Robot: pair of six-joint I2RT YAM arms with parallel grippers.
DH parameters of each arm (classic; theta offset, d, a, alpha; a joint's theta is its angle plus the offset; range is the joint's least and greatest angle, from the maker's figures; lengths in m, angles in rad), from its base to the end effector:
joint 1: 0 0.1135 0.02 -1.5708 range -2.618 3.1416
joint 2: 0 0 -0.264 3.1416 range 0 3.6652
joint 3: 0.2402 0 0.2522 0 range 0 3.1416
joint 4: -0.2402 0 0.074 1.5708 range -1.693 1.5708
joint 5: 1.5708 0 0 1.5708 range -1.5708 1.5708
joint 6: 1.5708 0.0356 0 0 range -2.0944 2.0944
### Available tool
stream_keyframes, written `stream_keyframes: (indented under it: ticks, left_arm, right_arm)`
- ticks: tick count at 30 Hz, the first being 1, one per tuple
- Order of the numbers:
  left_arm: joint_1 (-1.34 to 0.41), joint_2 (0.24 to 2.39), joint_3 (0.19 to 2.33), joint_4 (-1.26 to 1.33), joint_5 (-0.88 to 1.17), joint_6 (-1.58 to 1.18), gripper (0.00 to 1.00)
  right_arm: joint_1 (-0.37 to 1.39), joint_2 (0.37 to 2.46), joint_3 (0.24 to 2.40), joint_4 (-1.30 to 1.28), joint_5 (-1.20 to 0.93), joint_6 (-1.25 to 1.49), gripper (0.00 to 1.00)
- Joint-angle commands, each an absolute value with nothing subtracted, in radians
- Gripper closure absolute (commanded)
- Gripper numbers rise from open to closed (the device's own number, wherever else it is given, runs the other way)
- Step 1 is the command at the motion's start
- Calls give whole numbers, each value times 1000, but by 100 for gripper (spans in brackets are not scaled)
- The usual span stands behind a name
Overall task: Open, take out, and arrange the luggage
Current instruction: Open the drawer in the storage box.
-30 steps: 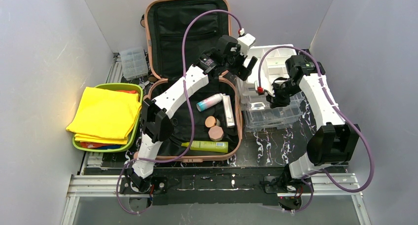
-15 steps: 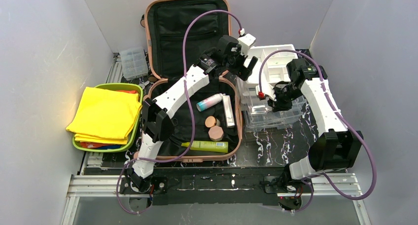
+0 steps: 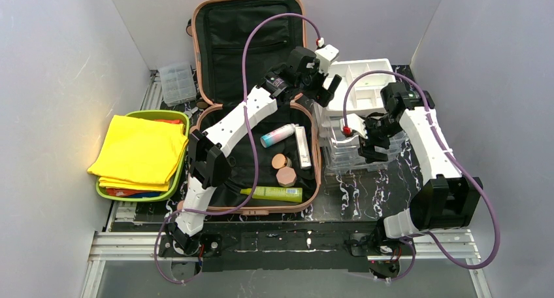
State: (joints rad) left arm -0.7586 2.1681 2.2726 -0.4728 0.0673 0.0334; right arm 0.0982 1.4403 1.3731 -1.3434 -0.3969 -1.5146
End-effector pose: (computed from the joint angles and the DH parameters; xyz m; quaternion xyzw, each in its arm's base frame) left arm 0.3671 -0.3512 0.3776 0.3355 0.7530 -0.2265 0.5188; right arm 0.2486 0.0383 0.3132 -0.7163 0.6650 0.0982 0.1874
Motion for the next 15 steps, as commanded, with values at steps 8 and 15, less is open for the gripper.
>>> stream_keyframes:
  ticks: [8,15]
  left_arm:
    - [-751,1955,2177,-608,106,49,2]
    - [-739,1721,1853,-700,92,242,2]
  right_arm:
    - [95,1374,1649,-1327,-561,-1236,2]
    - [95,1287,1672,-1090,-633,-798,2]
